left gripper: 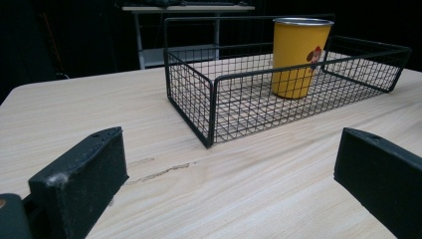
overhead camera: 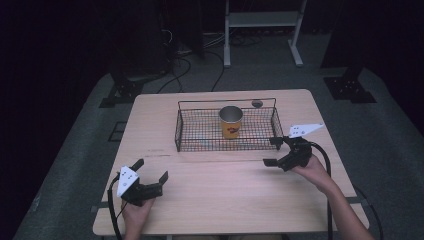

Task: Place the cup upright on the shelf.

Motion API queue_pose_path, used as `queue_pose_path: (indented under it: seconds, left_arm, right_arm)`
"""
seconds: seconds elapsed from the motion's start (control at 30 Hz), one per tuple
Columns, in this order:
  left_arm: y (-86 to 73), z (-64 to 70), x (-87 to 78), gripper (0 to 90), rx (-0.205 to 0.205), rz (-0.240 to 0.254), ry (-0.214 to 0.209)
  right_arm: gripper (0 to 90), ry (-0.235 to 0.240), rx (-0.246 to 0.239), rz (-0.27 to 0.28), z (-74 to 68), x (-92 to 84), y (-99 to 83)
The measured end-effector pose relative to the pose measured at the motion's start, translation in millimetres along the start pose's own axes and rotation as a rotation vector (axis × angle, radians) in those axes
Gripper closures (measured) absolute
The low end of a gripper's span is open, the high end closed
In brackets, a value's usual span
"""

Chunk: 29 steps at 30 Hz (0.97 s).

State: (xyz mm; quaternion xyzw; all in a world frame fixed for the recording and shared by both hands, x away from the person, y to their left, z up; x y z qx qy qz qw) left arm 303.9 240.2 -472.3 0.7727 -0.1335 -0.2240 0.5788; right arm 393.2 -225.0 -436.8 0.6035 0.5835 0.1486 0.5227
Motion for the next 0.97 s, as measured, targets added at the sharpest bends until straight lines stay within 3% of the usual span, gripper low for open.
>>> queue_pose_path:
  seconds: [0.73,0.97]
  left_arm:
    - [0.0,-0.2,-0.4,0.0,-0.001,0.0,0.001]
    - [-0.4,-1.6,0.1,0.0,-0.008,-0.003,0.006]
  right_arm:
    - [0.0,-0.007,0.012,0.002,-9.8,-7.0,-23.9]
    - [0.0,-0.013,0.01,0.048,-18.1,-11.9,-33.6]
Point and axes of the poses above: each handheld gripper's, and its own axes: x roughly forward along the jaws, y roughly out of its top, z roughly to its right, the point moved 3 cm from there along x, roughly forward along the jaws, and after that the axes turned 13 degrees about x, right-handed, at the moved point
